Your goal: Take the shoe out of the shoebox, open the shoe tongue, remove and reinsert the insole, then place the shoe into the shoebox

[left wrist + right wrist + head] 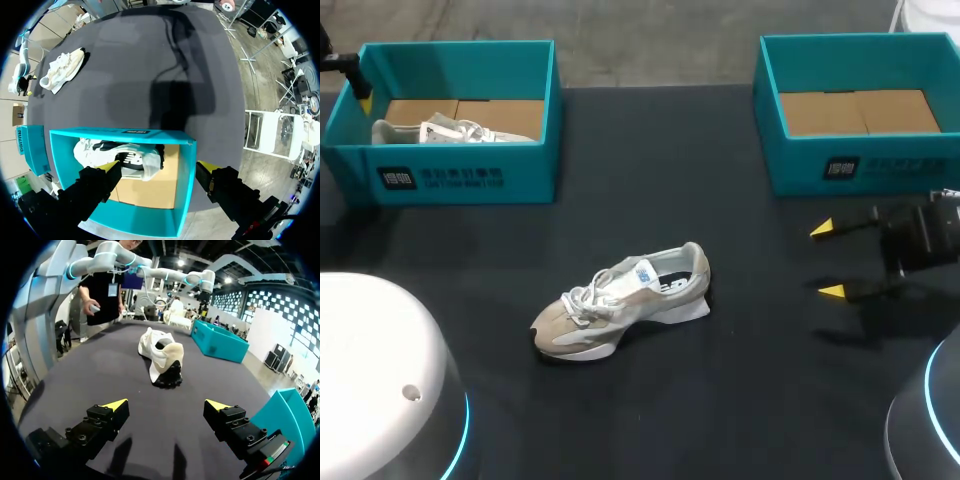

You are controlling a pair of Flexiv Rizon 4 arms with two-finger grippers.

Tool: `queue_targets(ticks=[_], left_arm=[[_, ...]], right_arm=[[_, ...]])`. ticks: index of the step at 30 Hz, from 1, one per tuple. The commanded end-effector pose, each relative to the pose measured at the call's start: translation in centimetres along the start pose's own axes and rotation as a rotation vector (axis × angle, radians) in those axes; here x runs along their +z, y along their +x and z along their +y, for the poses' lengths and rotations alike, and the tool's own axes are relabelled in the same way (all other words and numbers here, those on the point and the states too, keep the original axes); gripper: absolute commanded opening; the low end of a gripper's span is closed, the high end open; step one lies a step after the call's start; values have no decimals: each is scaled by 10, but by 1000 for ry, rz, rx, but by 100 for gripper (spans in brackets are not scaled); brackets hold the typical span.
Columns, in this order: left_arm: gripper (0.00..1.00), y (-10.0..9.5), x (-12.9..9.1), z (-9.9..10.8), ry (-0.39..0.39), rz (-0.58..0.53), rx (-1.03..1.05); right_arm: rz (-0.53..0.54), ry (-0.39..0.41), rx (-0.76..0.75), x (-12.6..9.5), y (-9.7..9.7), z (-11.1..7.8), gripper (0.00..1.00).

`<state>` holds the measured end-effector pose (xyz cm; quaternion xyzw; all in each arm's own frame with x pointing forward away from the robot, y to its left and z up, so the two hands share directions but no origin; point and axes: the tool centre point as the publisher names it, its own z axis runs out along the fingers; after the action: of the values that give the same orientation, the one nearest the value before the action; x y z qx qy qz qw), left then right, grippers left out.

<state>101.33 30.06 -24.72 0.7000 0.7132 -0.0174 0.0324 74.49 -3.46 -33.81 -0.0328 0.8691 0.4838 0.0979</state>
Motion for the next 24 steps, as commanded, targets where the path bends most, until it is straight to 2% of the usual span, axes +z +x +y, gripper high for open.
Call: queue_targets(ticks=[1, 7, 24], left_arm=[[100, 0, -1, 0, 0, 3, 1], [100, 0, -1, 0, 0, 3, 1], [100, 0, -1, 0, 0, 3, 1]], right_arm=[[-2, 3, 0, 0, 1, 1, 100], [-2, 3, 0, 0, 1, 1, 100], [49, -8, -18, 31, -6, 7, 100]])
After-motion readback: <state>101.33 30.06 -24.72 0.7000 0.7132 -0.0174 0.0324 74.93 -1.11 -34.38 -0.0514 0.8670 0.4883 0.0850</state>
